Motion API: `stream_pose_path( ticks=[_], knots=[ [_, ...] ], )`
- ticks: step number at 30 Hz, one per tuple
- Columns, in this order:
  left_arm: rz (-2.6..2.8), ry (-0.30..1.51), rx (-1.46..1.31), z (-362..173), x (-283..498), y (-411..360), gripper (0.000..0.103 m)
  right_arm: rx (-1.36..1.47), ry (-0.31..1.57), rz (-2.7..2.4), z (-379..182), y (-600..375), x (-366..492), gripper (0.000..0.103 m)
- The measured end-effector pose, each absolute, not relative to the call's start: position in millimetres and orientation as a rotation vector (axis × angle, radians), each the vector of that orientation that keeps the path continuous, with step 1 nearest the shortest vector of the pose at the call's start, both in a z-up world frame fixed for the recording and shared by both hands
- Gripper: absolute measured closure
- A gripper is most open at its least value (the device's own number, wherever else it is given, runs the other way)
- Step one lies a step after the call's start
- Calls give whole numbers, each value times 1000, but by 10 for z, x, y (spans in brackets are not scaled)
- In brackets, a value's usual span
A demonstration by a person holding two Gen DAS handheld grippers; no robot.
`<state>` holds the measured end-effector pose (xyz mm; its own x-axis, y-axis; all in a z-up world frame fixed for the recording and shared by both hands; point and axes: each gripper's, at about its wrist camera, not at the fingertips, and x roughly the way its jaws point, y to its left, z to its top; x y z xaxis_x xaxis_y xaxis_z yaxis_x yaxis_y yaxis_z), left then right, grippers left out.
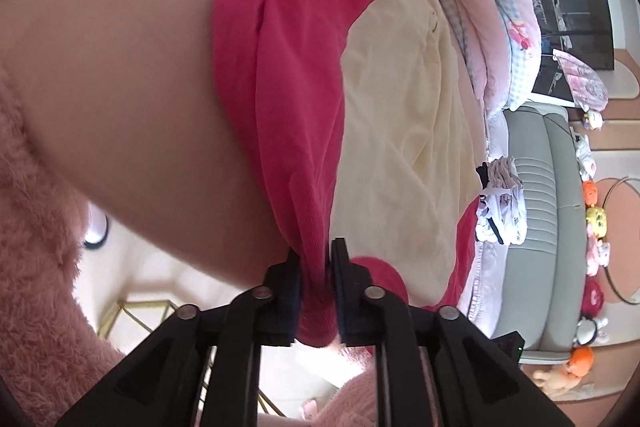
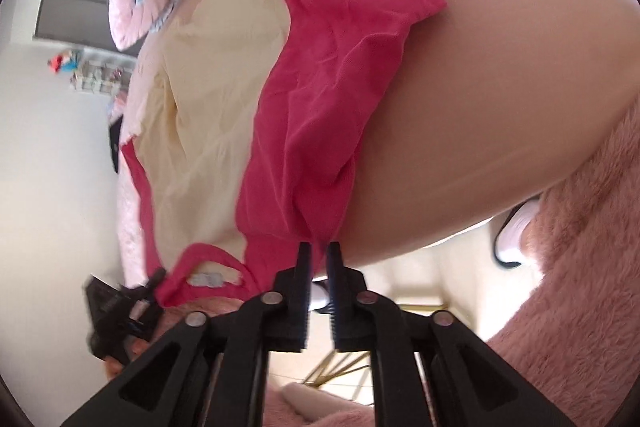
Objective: Fold clothes
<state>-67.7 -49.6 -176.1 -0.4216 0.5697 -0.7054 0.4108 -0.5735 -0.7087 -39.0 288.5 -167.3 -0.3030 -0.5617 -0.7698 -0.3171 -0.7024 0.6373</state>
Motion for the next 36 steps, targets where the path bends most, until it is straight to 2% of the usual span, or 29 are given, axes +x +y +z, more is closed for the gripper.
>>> stream_pose_path(
  ticks=[1, 2, 3, 7, 8, 9, 10, 11, 13, 16, 18, 20, 22, 23, 24, 25, 27, 29, 30, 31, 32, 33, 36],
  knots=[
    [2152, -1379, -1618, -1771, -664, -493, 70, 1722, -1157, -2104, -1714, 2925, -350, 61],
    [2164, -1359, -1613, -1757, -646, -470, 64, 1718, -1166, -2088, -1720, 2907, -351, 49],
    [2182, -1337, -1612, -1752, -650, -425, 59, 1727, -1155, -2072, -1726, 2904, -309, 49],
    [2238, -1245, -1649, -1833, -648, -350, 59, 1749, -1059, -2031, -1762, 2561, -352, 49],
    [2256, -1231, -1644, -1835, -640, -330, 61, 1740, -1040, -2031, -1789, 2466, -357, 54],
    [2261, -1229, -1641, -1832, -628, -328, 70, 1732, -1020, -2030, -1816, 2370, -363, 77],
    [2260, -1232, -1640, -1831, -614, -332, 78, 1727, -991, -2038, -1827, 2290, -368, 93],
    [2258, -1243, -1642, -1838, -595, -343, 79, 1728, -941, -2065, -1800, 2245, -370, 99],
    [2278, -1271, -1649, -1845, -525, -405, 81, 1729, -858, -2106, -1753, 2183, -368, 99],
    [2289, -1327, -1636, -1862, -422, -514, 84, 1733, -891, -2078, -1745, 2315, -314, 99],
    [2223, -1430, -1606, -1927, -400, -599, 84, 1719, -947, -2061, -1781, 2402, -273, 98],
    [2166, -1528, -1566, -1977, -425, -680, 83, 1700, -1094, -2065, -1883, 2507, -254, 98],
    [2166, -1546, -1553, -1979, -472, -724, 80, 1654, -1298, -2049, -1922, 2690, -258, 96],
    [2169, -1549, -1548, -1978, -497, -743, 77, 1630, -1375, -2047, -1937, 2769, -265, 86],
    [2152, -1550, -1536, -1997, -527, -740, 68, 1610, -1397, -2070, -1939, 2819, -284, 69],
    [2125, -1548, -1519, -2025, -559, -726, 56, 1589, -1418, -2092, -1942, 2869, -303, 62],
    [2113, -1542, -1500, -2056, -639, -716, 48, 1567, -1413, -2116, -1955, 2880, -374, 60],
    [2120, -1528, -1484, -2058, -715, -707, 48, 1554, -1382, -2128, -1973, 2842, -463, 60],
    [2134, -1516, -1477, -2038, -746, -701, 48, 1549, -1364, -2141, -1981, 2824, -511, 62],
    [2148, -1503, -1470, -2018, -776, -695, 64, 1557, -1333, -2174, -1980, 2817, -564, 67],
    [2162, -1491, -1463, -1998, -807, -689, 84, 1589, -1280, -2209, -1964, 2826, -609, 94],
    [2181, -1459, -1459, -1953, -808, -679, 97, 1613, -1225, -2237, -1931, 2828, -649, 100],
    [2196, -1404, -1409, -1870, -793, -616, 97, 1537, -1121, -2261, -1682, 2805, -629, 100]
  ],
)
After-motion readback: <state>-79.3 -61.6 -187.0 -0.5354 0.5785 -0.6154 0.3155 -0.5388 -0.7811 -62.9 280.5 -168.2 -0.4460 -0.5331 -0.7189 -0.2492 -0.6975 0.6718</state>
